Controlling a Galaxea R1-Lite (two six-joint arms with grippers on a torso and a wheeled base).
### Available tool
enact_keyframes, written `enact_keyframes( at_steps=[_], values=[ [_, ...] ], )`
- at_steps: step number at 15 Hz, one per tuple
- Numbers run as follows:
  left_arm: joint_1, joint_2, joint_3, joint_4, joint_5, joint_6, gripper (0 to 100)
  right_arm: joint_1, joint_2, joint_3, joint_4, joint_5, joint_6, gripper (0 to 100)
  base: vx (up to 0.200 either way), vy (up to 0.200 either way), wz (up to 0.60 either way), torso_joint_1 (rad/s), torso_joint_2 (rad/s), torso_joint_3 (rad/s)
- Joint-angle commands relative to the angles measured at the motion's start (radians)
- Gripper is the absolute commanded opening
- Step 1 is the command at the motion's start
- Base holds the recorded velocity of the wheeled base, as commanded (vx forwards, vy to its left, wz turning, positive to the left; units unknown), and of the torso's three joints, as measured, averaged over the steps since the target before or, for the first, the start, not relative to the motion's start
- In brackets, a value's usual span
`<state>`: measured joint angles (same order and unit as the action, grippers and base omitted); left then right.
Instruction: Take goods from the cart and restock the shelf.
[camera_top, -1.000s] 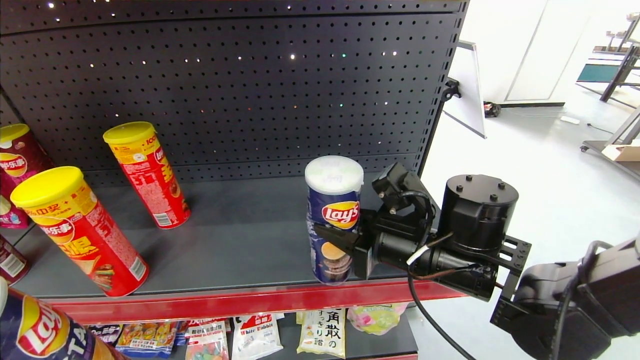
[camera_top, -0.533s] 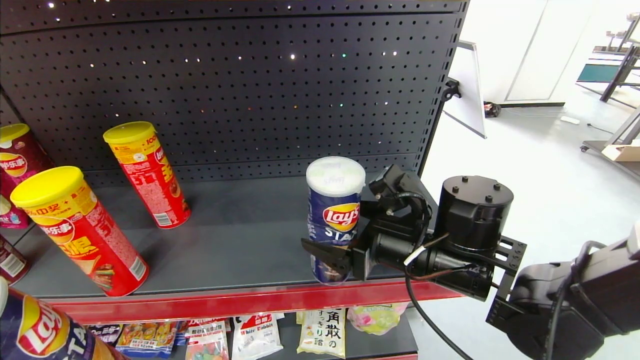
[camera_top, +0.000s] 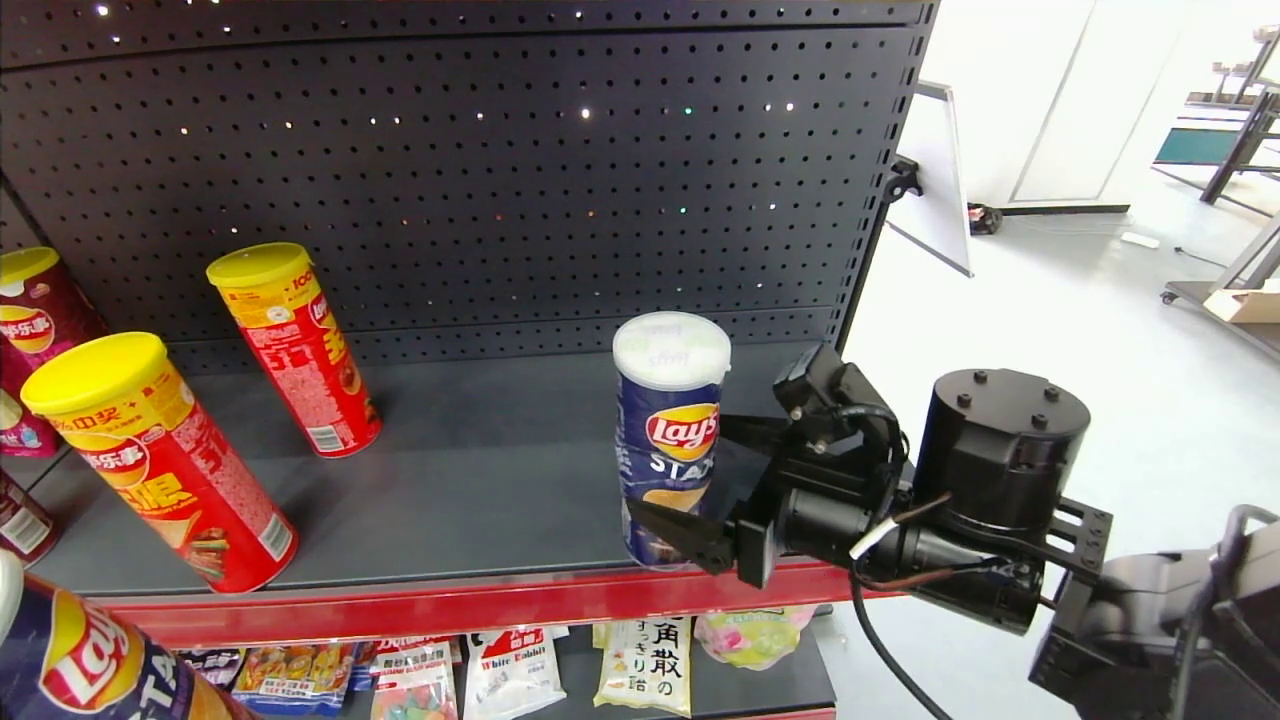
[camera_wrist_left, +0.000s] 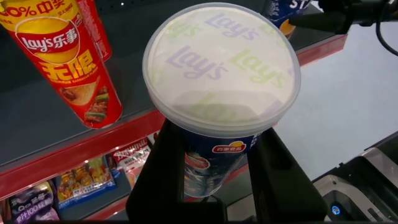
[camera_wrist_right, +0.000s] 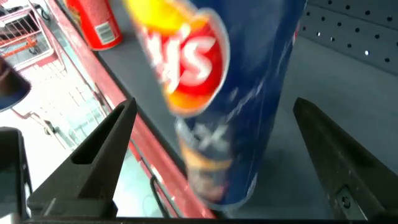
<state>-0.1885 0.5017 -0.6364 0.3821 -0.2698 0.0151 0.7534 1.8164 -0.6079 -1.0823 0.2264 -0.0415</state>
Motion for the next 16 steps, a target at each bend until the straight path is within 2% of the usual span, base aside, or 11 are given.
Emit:
enact_keyframes(
  at_steps=[1, 4, 5, 7, 8, 9, 10, 11, 13, 15, 16],
  values=[
    [-0.002, 0.011, 0.003, 0.0, -0.002, 0.0, 0, 0.009, -0.058, 0.046, -0.001, -0.001, -0.001, 100, 0.0, 0.0, 0.0, 0.0, 0.0, 0.0],
    [0.0, 0.008, 0.026, -0.002, 0.023, 0.02, 0, 0.049, -0.127, 0.148, -0.001, -0.005, 0.0, 100, 0.0, 0.0, 0.0, 0.0, 0.0, 0.0],
    [0.0, 0.006, 0.043, -0.009, 0.066, 0.034, 0, 0.06, -0.183, 0.243, -0.001, -0.013, -0.003, 100, 0.0, 0.0, 0.0, 0.0, 0.0, 0.0],
    [0.003, 0.011, 0.037, -0.012, 0.158, 0.057, 0, 0.049, -0.269, 0.329, -0.002, -0.044, -0.006, 100, 0.0, 0.0, 0.0, 0.0, 0.0, 0.0],
    [0.003, 0.011, 0.04, -0.014, 0.282, 0.098, 0, -0.006, -0.341, 0.353, -0.001, -0.107, -0.006, 100, 0.0, 0.0, 0.0, 0.0, 0.0, 0.0],
    [0.003, 0.009, 0.037, -0.016, 0.323, 0.134, 0, -0.069, -0.387, 0.349, 0.001, -0.15, -0.009, 100, 0.0, 0.0, 0.0, 0.0, 0.0, 0.0],
    [0.003, 0.009, 0.037, -0.016, 0.323, 0.14, 0, -0.105, -0.408, 0.339, 0.002, -0.167, -0.014, 100, 0.0, 0.0, 0.0, 0.0, 0.0, 0.0],
    [0.001, 0.006, 0.044, -0.016, 0.32, 0.143, 0, -0.212, -0.471, 0.324, 0.013, -0.206, -0.057, 100, 0.0, 0.0, 0.0, 0.0, 0.0, 0.0],
    [0.003, -0.003, 0.049, -0.022, 0.328, 0.143, 0, -0.368, -0.554, 0.339, 0.015, -0.213, -0.136, 100, 0.0, 0.0, 0.0, 0.0, 0.0, 0.0],
    [0.003, -0.002, 0.05, -0.066, 0.337, 0.137, 0, -0.44, -0.635, 0.356, 0.059, -0.216, -0.144, 100, 0.0, 0.0, 0.0, 0.0, 0.0, 0.0],
    [0.004, 0.0, 0.052, -0.089, 0.351, 0.137, 0, -0.516, -0.769, 0.341, 0.225, -0.216, -0.144, 100, 0.0, 0.0, 0.0, 0.0, 0.0, 0.0]
  ],
)
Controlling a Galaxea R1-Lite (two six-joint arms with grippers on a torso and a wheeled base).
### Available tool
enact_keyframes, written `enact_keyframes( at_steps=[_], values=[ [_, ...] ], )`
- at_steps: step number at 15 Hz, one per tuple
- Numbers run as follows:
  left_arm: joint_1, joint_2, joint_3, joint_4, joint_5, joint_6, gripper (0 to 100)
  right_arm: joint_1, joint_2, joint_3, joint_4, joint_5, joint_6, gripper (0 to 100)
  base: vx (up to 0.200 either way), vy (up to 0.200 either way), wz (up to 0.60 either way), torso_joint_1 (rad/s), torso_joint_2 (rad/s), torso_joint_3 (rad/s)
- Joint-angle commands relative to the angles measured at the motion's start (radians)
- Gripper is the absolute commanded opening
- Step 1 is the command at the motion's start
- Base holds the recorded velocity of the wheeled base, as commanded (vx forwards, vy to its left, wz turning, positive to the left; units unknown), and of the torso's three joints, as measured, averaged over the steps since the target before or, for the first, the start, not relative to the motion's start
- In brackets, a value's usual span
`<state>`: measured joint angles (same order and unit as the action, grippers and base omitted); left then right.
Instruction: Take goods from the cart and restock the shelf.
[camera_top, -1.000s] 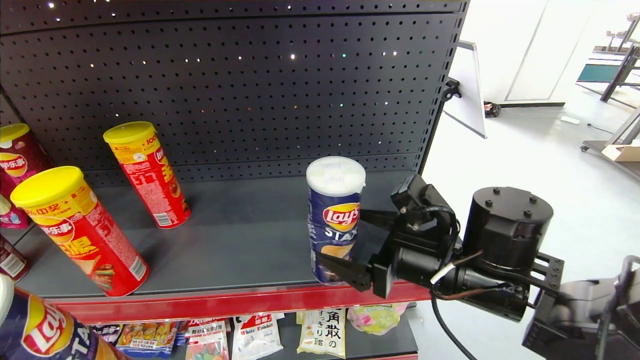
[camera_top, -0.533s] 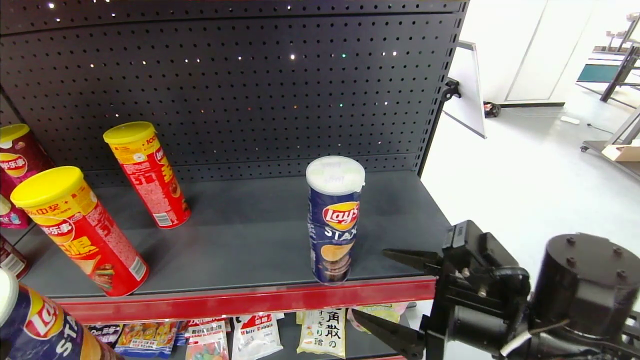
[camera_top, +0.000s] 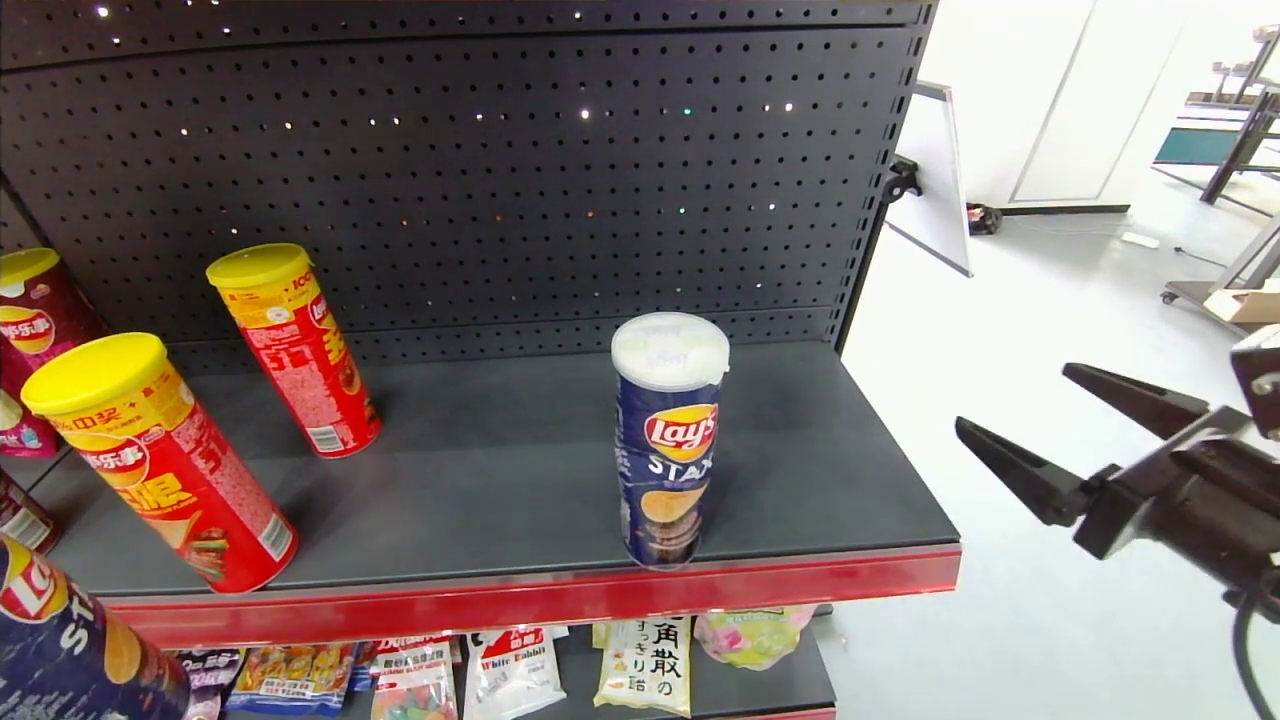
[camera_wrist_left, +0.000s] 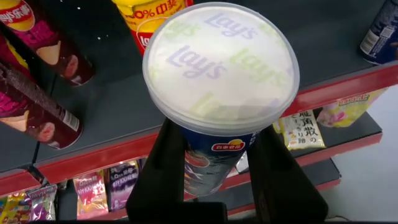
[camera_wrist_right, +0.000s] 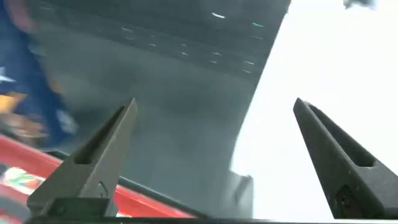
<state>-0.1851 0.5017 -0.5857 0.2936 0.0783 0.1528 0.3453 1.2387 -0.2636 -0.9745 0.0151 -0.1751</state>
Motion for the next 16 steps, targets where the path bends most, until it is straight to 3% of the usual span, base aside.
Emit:
enact_keyframes(
  at_steps=[1, 2, 3, 4, 5, 6, 7, 9, 10, 12, 13, 16],
  values=[
    [0.001, -0.003, 0.001, -0.001, 0.005, -0.001, 0, -0.158, -0.317, -0.043, 0.307, -0.004, -0.011, 100, 0.0, 0.0, 0.0, 0.0, 0.0, 0.0],
    [0.001, -0.005, 0.001, -0.001, 0.005, -0.001, 0, -0.169, -0.36, -0.06, 0.381, -0.004, -0.011, 100, 0.0, 0.0, 0.0, 0.0, 0.0, 0.0],
    [-0.001, -0.012, 0.0, 0.001, 0.003, -0.001, 0, -0.189, -0.482, -0.108, 0.611, -0.004, -0.011, 100, 0.0, 0.0, 0.0, 0.0, 0.0, 0.0],
    [-0.001, -0.017, 0.001, 0.004, -0.009, -0.001, 0, -0.204, -0.651, -0.19, 0.956, -0.006, -0.011, 100, 0.0, 0.0, 0.0, 0.0, 0.0, 0.0],
    [-0.001, -0.014, -0.003, 0.007, -0.014, -0.002, 0, -0.206, -0.731, -0.243, 1.151, -0.015, -0.011, 100, 0.0, 0.0, 0.0, 0.0, 0.0, 0.0],
    [-0.001, -0.002, -0.008, 0.007, -0.026, -0.006, 0, -0.224, -0.789, -0.278, 1.295, -0.029, -0.004, 100, 0.0, 0.0, 0.0, 0.0, 0.0, 0.0],
    [-0.001, 0.021, -0.017, 0.007, -0.029, -0.035, 0, -0.272, -0.817, -0.298, 1.376, -0.03, 0.011, 100, 0.0, 0.0, 0.0, 0.0, 0.0, 0.0],
    [-0.001, 0.06, -0.032, -0.002, -0.043, -0.125, 0, -0.399, -0.811, -0.307, 1.383, -0.024, 0.045, 100, 0.0, 0.0, 0.0, 0.0, 0.0, 0.0],
    [-0.002, 0.057, -0.032, -0.002, -0.058, -0.14, 0, -0.42, -0.814, -0.298, 1.384, -0.021, 0.046, 100, 0.0, 0.0, 0.0, 0.0, 0.0, 0.0],
    [-0.002, 0.021, -0.025, 0.007, -0.167, -0.147, 0, -0.402, -0.881, -0.197, 1.37, 0.063, 0.051, 100, 0.0, 0.0, 0.0, 0.0, 0.0, 0.0],
    [-0.002, 0.026, -0.025, 0.009, -0.184, -0.148, 0, -0.404, -0.917, -0.155, 1.356, 0.105, 0.04, 100, 0.0, 0.0, 0.0, 0.0, 0.0, 0.0],
    [-0.002, 0.077, -0.029, 0.01, -0.184, -0.182, 0, -0.427, -1.019, -0.069, 1.34, 0.088, 0.003, 100, 0.0, 0.0, 0.0, 0.0, 0.0, 0.0]
  ],
)
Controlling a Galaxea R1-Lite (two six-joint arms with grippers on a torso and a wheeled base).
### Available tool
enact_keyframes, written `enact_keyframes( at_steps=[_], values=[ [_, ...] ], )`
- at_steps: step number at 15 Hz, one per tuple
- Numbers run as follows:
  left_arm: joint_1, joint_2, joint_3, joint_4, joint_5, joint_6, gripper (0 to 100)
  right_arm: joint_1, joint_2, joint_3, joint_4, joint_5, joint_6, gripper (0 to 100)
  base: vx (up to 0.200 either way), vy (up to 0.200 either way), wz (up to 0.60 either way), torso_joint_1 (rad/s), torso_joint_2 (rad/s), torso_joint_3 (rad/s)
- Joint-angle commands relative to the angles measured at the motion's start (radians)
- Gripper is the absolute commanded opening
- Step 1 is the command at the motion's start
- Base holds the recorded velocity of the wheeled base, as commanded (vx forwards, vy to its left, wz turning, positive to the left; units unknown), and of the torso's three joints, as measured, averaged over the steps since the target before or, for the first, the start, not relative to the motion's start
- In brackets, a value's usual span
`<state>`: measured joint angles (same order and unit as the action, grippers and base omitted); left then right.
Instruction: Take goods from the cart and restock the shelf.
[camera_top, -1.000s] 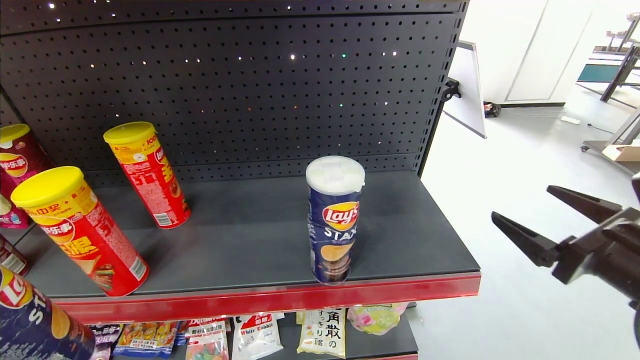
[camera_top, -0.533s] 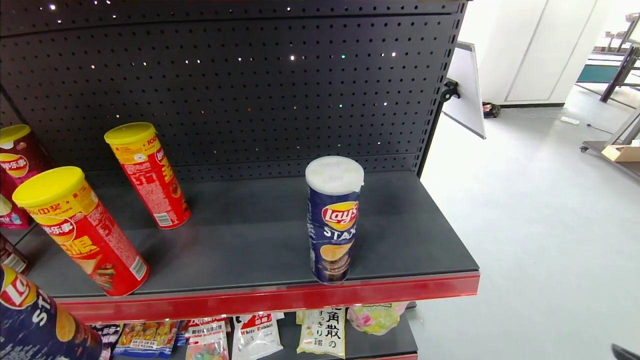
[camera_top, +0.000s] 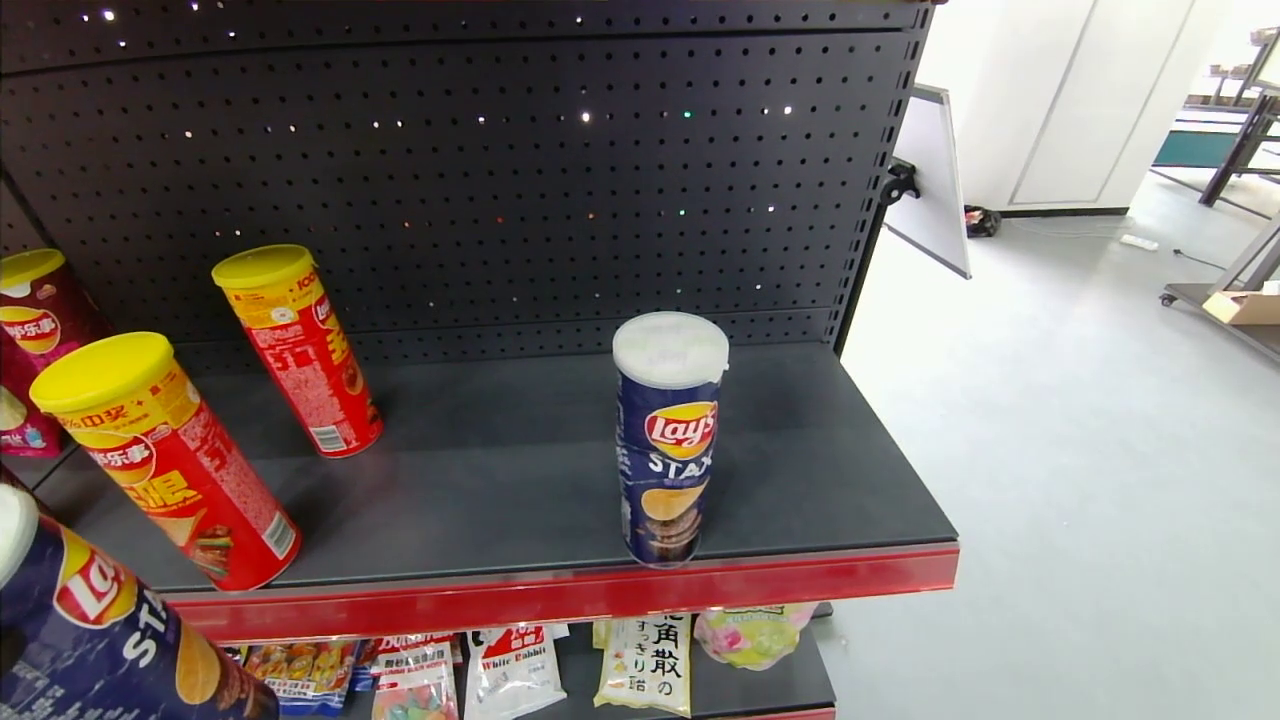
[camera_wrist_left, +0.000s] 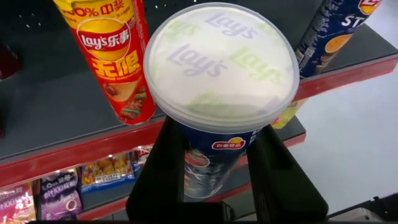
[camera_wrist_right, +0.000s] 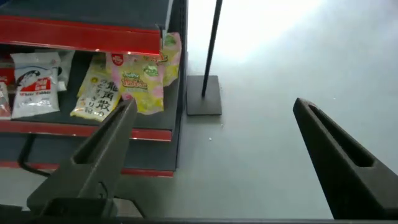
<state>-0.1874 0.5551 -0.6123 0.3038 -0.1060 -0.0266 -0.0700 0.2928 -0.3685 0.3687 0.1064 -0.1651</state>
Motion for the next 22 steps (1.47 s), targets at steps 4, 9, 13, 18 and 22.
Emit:
enact_keyframes(
  at_steps=[4, 9, 13, 18, 22],
  values=[
    [0.0, 0.057, 0.006, -0.008, -0.006, -0.003, 0, -0.077, -0.195, 0.114, -0.008, -0.008, 0.003, 100, 0.0, 0.0, 0.0, 0.0, 0.0, 0.0],
    [-0.003, 0.049, 0.011, -0.012, -0.047, 0.007, 0, -0.077, -0.196, 0.204, -0.091, 0.001, -0.002, 100, 0.0, 0.0, 0.0, 0.0, 0.0, 0.0],
    [-0.003, 0.048, 0.031, -0.046, -0.075, 0.028, 0, -0.077, -0.196, 0.264, -0.194, 0.042, -0.007, 100, 0.0, 0.0, 0.0, 0.0, 0.0, 0.0],
    [-0.003, 0.065, 0.037, -0.077, -0.077, 0.056, 0, -0.077, -0.196, 0.339, -0.363, 0.067, 0.022, 100, 0.0, 0.0, 0.0, 0.0, 0.0, 0.0],
    [-0.003, 0.071, 0.037, -0.081, -0.078, 0.056, 0, -0.077, -0.196, 0.35, -0.39, -0.065, 0.039, 100, 0.0, 0.0, 0.0, 0.0, 0.0, 0.0]
  ],
)
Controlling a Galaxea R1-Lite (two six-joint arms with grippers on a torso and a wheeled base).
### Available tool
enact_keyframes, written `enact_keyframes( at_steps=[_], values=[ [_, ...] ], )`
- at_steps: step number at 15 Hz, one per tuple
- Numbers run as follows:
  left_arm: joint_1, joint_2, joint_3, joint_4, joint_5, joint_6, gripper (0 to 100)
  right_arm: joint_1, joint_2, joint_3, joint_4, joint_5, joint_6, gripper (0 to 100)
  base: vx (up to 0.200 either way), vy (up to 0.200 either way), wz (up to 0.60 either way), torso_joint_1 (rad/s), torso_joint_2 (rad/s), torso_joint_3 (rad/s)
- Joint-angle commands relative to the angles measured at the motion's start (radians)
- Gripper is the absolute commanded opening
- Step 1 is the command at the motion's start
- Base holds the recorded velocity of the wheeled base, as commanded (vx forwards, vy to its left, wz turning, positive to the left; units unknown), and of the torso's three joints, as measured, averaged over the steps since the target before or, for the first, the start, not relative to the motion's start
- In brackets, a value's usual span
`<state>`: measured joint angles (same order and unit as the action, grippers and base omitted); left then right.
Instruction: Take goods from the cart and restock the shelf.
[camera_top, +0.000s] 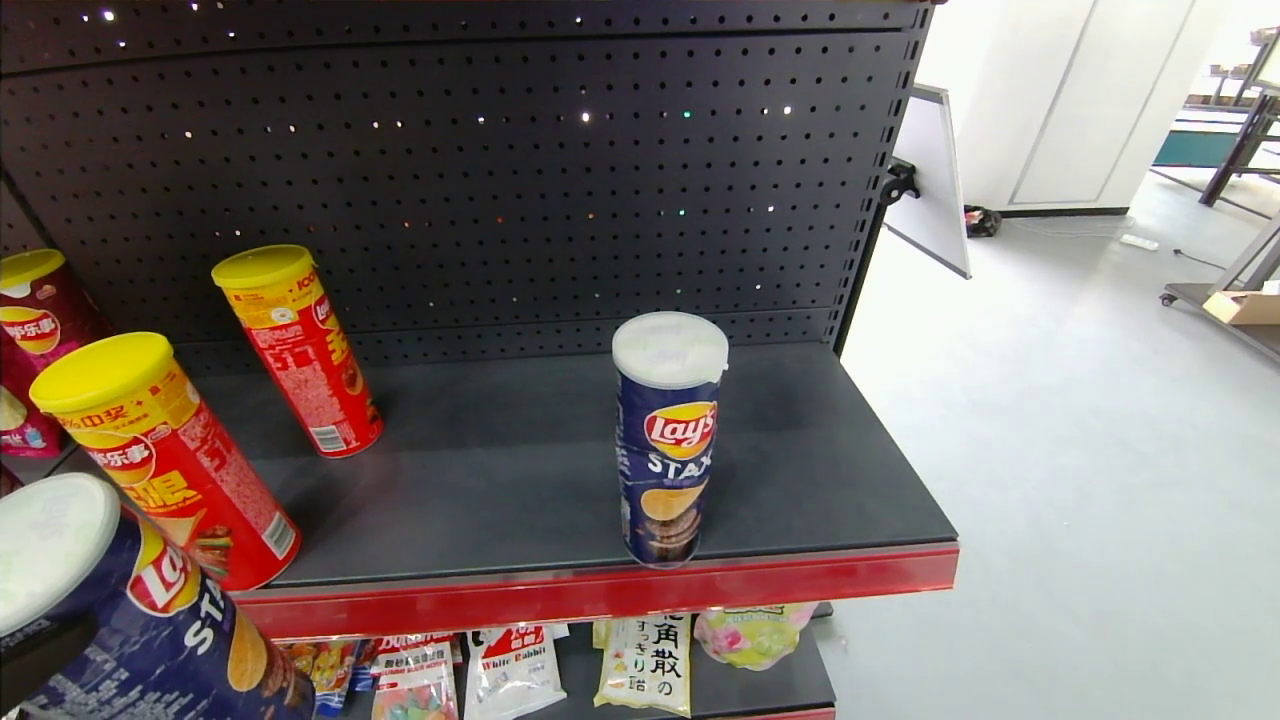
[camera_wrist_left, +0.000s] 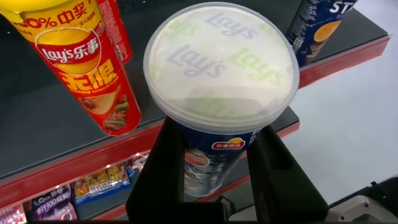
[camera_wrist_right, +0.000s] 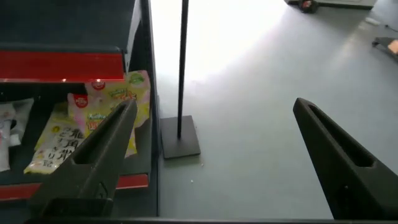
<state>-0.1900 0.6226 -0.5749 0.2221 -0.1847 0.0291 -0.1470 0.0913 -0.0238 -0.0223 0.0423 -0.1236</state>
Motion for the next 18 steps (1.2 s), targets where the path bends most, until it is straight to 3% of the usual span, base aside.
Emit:
enact_keyframes(
  at_steps=[1, 3, 4, 6, 12, 17, 18],
  values=[
    [0.0, 0.003, 0.0, -0.001, 0.001, 0.0, 0, 0.0, 0.005, 0.01, -0.011, -0.013, 0.01, 100, 0.0, 0.0, 0.0, 0.0, 0.0, 0.0],
    [0.0, 0.003, 0.001, -0.004, 0.001, 0.0, 0, 0.001, 0.005, 0.024, -0.045, -0.101, 0.047, 100, 0.0, 0.0, 0.0, 0.0, 0.0, 0.0],
    [0.0, 0.009, 0.0, -0.012, -0.002, 0.0, 0, 0.003, 0.005, 0.024, -0.041, -0.085, 0.099, 100, 0.0, 0.0, 0.0, 0.0, 0.0, 0.0],
    [0.0, 0.028, 0.0, -0.035, -0.025, 0.0, 0, 0.003, 0.005, 0.024, -0.007, 0.007, 0.081, 100, 0.0, 0.0, 0.0, 0.0, 0.0, 0.0],
    [0.0, 0.078, 0.006, -0.087, -0.067, 0.002, 0, 0.017, 0.007, 0.022, 0.03, -0.001, 0.121, 100, 0.0, 0.0, 0.0, 0.0, 0.0, 0.0],
    [-0.002, 0.117, -0.005, -0.089, -0.095, 0.071, 0, 0.017, 0.007, 0.022, 0.028, -0.001, 0.122, 100, 0.0, 0.0, 0.0, 0.0, 0.0, 0.0],
    [-0.002, 0.137, -0.005, -0.089, -0.095, 0.097, 0, 0.017, 0.007, 0.022, 0.028, -0.001, 0.122, 100, 0.0, 0.0, 0.0, 0.0, 0.0, 0.0]
  ],
)
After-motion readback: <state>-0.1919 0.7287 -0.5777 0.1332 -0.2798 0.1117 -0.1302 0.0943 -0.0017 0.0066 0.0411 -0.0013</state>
